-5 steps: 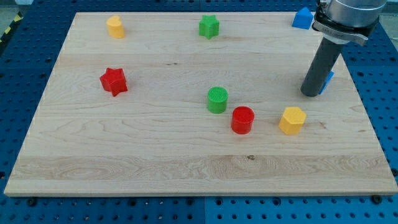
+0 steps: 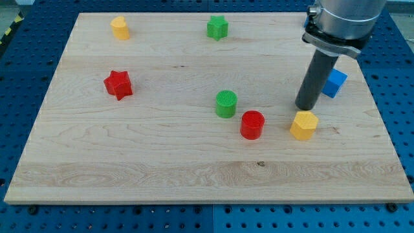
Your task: Push the red circle to the bottom of the green circle
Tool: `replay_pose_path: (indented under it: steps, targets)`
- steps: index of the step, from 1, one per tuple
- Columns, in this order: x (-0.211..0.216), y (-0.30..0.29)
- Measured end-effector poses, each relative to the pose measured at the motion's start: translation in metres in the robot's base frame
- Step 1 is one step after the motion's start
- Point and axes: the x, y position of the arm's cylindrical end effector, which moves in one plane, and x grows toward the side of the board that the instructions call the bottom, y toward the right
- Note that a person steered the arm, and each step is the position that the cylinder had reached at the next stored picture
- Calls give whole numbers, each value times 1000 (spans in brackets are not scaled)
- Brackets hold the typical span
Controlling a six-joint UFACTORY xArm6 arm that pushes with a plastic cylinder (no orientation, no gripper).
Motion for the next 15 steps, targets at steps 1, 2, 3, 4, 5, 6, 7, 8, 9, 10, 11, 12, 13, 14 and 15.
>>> replay_pose_path:
  steps: [1,2,3,4,5,6,7,8,9,10,11,12,13,14,15]
  targets:
    - [15,-22]
    - [20,-54]
    - [20,-58]
    - [23,-58]
    - [30,-58]
    - [30,-58]
    - [34,-58]
    - [43,-58]
    - [43,-58]
    - [47,-58]
    - [47,-58]
    - [47,-58]
    - [63,-59]
    - [75,-98]
    - [69,-82]
